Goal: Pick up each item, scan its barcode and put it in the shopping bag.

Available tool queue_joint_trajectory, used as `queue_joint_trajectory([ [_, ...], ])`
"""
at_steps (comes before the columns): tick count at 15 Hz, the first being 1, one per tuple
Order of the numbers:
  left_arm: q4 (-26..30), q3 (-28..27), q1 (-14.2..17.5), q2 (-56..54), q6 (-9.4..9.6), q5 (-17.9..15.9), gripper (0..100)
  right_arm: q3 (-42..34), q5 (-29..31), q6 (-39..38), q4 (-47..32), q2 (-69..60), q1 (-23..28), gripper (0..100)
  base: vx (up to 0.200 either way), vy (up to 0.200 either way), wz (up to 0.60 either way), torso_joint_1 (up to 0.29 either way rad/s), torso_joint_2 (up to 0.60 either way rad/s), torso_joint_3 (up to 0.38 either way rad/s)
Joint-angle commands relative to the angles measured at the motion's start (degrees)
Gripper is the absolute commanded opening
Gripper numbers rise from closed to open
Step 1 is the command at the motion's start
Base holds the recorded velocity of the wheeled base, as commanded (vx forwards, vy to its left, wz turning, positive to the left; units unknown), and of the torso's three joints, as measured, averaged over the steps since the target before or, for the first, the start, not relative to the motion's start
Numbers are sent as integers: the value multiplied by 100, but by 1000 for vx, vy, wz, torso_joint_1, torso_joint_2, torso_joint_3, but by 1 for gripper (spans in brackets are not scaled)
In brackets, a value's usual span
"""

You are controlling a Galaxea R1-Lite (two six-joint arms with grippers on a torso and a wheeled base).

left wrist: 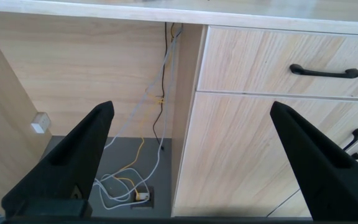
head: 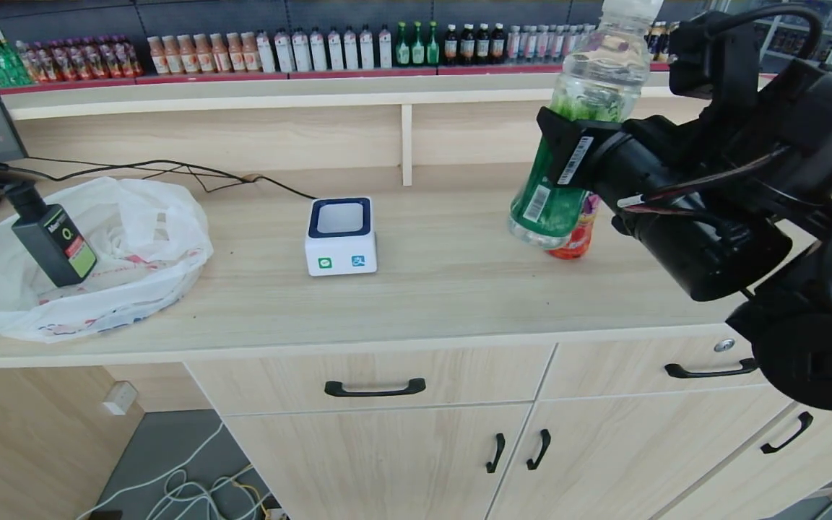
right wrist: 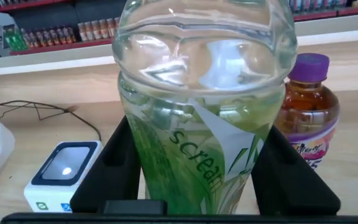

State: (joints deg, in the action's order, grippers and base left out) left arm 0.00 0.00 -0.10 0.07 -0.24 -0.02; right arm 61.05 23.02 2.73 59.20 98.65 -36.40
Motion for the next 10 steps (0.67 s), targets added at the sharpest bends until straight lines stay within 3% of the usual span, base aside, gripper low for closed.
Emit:
queue_joint_trajectory([
  [1, 0, 0, 1, 1, -2, 2, 100, -533, 10, -132, 4, -592, -201, 0, 0, 0, 0, 0, 0, 0],
  [6, 0, 0, 1, 1, -2, 2, 100, -1728, 151, -880, 215, -1322, -772, 0, 0, 0, 0, 0, 0, 0],
  [10, 0, 0, 1, 1, -2, -6, 100, -1869, 151, -1310, 602, -1357, -1141, 0, 0, 0, 0, 0, 0, 0],
])
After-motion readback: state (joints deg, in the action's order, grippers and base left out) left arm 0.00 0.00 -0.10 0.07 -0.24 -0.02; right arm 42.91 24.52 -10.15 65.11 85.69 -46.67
